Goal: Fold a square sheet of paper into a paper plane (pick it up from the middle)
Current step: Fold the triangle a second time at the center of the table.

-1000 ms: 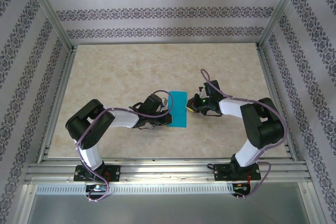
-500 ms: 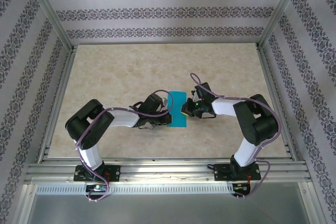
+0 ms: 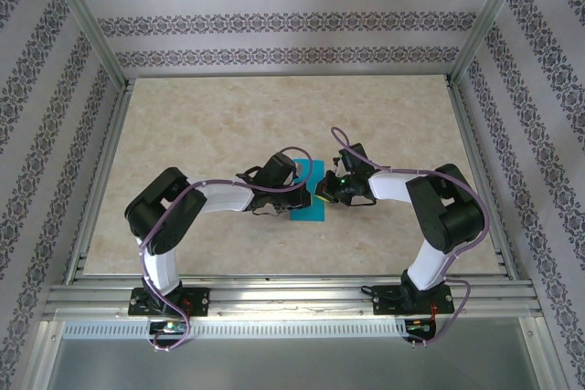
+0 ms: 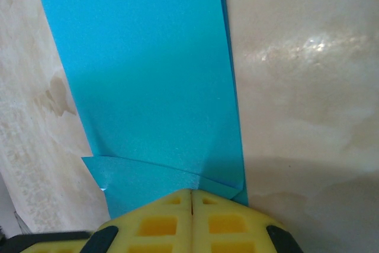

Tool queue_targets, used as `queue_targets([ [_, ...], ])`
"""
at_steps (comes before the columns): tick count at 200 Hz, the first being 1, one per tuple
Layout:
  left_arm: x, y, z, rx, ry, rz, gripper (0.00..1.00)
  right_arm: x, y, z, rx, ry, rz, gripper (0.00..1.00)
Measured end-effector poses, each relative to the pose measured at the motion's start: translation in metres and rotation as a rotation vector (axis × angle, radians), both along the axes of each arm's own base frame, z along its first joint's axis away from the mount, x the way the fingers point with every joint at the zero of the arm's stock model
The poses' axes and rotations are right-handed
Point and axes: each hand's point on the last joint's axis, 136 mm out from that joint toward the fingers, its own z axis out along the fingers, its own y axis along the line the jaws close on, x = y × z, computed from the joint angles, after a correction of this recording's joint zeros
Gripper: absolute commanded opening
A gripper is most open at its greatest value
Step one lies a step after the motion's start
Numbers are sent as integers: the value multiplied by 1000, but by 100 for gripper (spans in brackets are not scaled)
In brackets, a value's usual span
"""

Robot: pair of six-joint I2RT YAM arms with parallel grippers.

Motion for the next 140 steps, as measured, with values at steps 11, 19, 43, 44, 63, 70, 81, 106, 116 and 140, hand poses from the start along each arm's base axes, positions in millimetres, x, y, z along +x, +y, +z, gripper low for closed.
queue_targets([
  [11,-2,2,-9,16,17,0,0,0,0,0,0,0,0,0],
  [19,-4,3,-12,17,23,2,0,0,0,0,0,1,0,0],
  [43,-5,6,-12,11,11,7,0,0,1,-1,4,1,2,0],
  [44,-5,6,-12,11,10,7,0,0,1,-1,4,1,3,0],
  [63,-11,13,-12,13,6,14,0,-1,2,-1,12,1,11,0],
  [70,-14,16,-12,15,7,15,1,-1,3,-1,14,1,15,0],
  [81,-19,21,-12,20,11,21,2,-1,3,-1,17,-1,20,0],
  [106,-28,31,-12,28,15,30,2,-1,4,-1,26,-3,28,0],
  [116,-30,33,-12,33,17,33,2,-1,4,-1,28,-1,29,0],
  [140,-37,42,-13,45,22,45,2,-1,4,-1,30,-1,31,0],
])
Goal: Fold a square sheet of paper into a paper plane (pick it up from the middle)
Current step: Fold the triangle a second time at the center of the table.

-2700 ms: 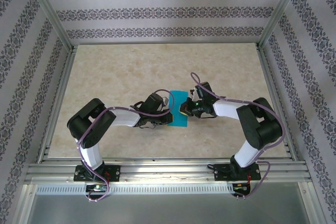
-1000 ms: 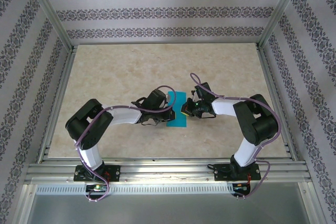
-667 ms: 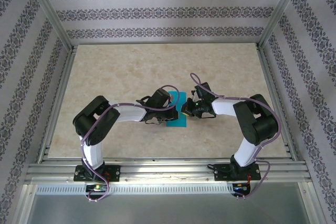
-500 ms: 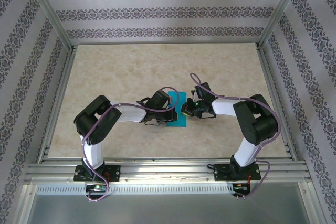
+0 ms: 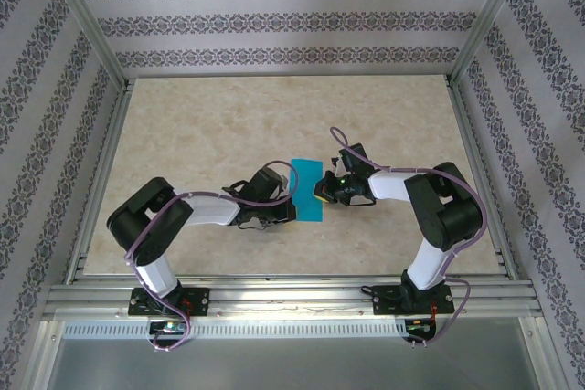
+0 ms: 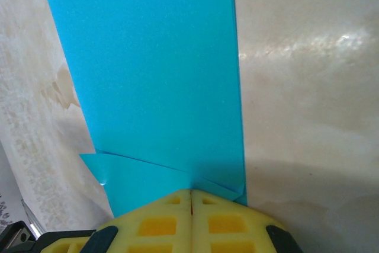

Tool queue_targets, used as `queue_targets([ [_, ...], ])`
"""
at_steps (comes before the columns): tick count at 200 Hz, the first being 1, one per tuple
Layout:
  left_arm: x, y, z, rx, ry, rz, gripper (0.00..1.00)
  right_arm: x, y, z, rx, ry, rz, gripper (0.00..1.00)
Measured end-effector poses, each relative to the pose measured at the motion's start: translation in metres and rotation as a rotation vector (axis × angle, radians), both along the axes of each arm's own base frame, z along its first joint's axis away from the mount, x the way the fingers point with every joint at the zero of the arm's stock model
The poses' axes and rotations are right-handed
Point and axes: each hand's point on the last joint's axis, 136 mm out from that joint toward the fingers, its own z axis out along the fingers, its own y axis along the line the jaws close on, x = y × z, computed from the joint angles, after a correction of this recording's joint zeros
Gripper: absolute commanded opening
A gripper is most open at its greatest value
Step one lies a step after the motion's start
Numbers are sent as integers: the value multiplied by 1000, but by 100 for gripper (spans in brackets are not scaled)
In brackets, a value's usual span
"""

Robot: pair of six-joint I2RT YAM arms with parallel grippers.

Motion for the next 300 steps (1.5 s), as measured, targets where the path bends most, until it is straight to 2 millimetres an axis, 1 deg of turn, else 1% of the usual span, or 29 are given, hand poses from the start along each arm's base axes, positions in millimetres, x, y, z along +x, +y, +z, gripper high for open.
queue_targets([
  [58,-27,28,1,11,17,30,2,0,0,0,0,-3,4,0],
  [73,-30,30,4,12,18,29,2,0,0,0,1,-3,5,0],
  [95,-19,20,21,-11,-22,17,4,0,1,1,2,-3,5,0],
  [114,1,2,43,-40,-86,-11,4,0,1,1,2,-3,5,0],
  [126,15,-9,52,-48,-119,-27,4,0,1,1,2,-3,5,0],
  [134,22,-16,55,-51,-134,-36,4,0,1,1,2,-3,5,0],
  [148,30,-21,49,-40,-135,-48,2,0,1,1,3,-3,6,0],
  [163,32,-20,32,-13,-107,-56,2,0,1,1,4,-2,7,0],
  [183,28,-15,6,31,-58,-66,1,0,1,2,4,0,7,0],
  [190,27,-14,1,33,-47,-70,0,0,1,2,3,1,8,0],
  [222,26,-15,1,21,-51,-81,0,-2,0,4,-4,6,13,0],
  [235,26,-15,1,14,-56,-83,0,-4,1,7,-3,4,16,0],
  [248,26,-15,1,8,-62,-83,0,-6,7,13,6,-8,29,0],
  [261,26,-16,1,2,-67,-84,0,-11,18,15,12,-14,59,0],
  [282,26,-16,1,-6,-69,-84,0,-20,34,12,11,-1,100,0],
  [290,26,-16,1,-7,-69,-83,0,-20,37,8,7,8,101,0],
  [300,26,-16,1,-11,-70,-85,0,-18,33,2,-5,20,83,0],
])
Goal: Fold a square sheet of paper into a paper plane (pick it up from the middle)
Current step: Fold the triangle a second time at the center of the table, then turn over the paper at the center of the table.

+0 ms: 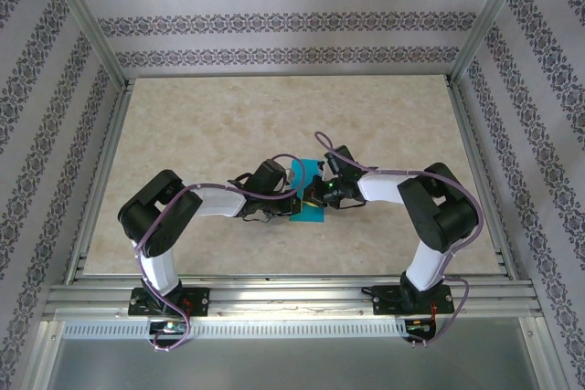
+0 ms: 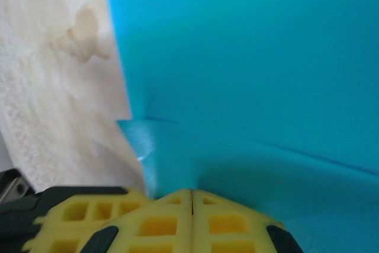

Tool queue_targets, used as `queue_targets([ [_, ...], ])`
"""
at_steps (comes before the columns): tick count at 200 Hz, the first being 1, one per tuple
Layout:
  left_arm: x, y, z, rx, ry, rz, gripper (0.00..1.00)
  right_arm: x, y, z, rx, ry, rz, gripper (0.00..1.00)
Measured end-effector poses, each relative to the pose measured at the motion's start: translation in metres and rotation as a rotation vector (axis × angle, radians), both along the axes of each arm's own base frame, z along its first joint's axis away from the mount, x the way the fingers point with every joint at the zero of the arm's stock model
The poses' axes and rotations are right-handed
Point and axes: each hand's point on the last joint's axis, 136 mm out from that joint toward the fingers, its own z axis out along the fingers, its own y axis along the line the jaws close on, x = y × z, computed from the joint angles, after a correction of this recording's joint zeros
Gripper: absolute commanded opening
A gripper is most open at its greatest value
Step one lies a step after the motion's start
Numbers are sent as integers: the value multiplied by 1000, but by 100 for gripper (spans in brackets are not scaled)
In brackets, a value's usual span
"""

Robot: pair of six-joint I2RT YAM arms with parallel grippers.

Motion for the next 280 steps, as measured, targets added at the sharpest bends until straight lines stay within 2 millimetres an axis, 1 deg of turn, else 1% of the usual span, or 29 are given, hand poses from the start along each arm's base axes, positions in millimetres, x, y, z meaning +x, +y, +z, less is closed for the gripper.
queue_targets([
  [24,1,0,0,-5,-6,4,0,5,-7,-1,23,12,-26,0],
  [42,2,0,0,-11,-12,9,0,10,-19,-1,47,23,-52,0],
  [56,2,-1,0,-15,-12,13,0,18,-33,-1,52,20,-93,0],
  [83,2,-1,0,-25,-14,19,0,39,-69,1,41,-4,-191,0],
  [101,0,0,1,-30,-8,21,0,47,-85,4,21,-22,-233,0],
  [109,0,-1,1,-31,-6,20,0,48,-88,8,17,-36,-238,2],
  [126,-2,0,2,-32,2,19,0,47,-86,25,28,-83,-228,5],
  [142,-5,2,5,-24,14,16,7,42,-83,43,41,-131,-215,10],
  [150,-6,3,9,-22,14,15,8,38,-81,50,44,-148,-207,13],
  [161,-4,2,19,-16,1,5,9,30,-77,56,45,-161,-192,14],
  [177,7,-5,36,-18,-39,-10,9,16,-71,55,38,-153,-169,17],
  [191,18,-14,52,-25,-77,-31,9,0,-66,46,23,-119,-153,20],
  [204,26,-20,58,-24,-99,-48,8,-14,-61,38,4,-81,-139,22],
  [218,30,-22,54,-7,-100,-63,8,-27,-55,31,-7,-47,-122,23],
  [235,29,-17,39,38,-75,-75,8,-37,-49,26,-16,-17,-117,24],
  [255,21,-9,19,96,-32,-90,7,-41,-46,24,-24,-1,-122,24],
  [280,19,1,10,143,-15,-95,7,-43,-44,19,-37,15,-130,24],
])
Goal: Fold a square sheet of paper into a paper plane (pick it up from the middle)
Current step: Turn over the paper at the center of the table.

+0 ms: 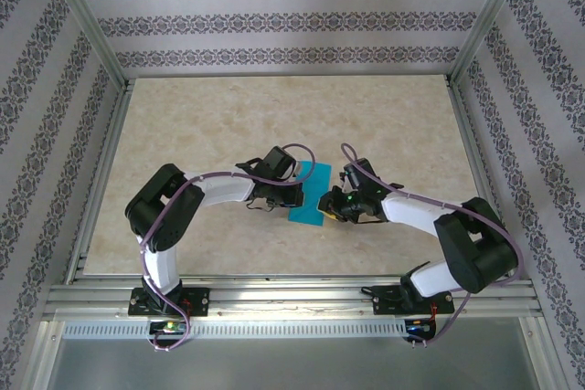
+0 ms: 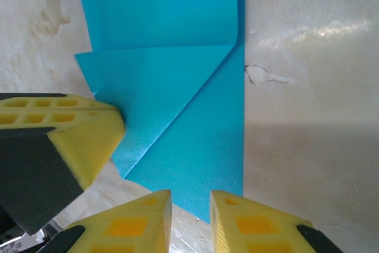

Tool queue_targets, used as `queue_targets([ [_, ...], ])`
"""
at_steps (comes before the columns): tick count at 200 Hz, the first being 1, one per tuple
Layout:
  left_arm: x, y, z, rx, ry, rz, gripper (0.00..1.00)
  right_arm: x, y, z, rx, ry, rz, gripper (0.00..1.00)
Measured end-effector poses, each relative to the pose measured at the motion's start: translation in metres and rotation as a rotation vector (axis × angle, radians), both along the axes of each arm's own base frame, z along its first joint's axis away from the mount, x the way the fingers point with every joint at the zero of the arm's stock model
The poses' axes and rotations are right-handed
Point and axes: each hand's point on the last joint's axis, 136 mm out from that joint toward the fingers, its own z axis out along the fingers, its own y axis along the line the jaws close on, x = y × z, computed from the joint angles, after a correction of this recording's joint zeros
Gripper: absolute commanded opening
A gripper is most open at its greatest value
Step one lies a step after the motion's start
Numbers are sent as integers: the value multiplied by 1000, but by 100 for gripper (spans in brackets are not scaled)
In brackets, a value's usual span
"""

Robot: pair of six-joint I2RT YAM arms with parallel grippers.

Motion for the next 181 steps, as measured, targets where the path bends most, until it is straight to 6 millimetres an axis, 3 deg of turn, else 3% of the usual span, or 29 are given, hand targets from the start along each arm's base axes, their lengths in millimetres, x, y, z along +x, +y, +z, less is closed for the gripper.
queue_targets([
  [44,2,5,-4,7,10,7,5,-2,-3,-17,-34,57,-18,24],
  [134,-5,1,-9,-46,17,-10,4,18,4,-15,-51,48,-29,26],
  [181,-4,2,-10,-57,21,7,4,16,2,-8,-82,24,-32,28],
])
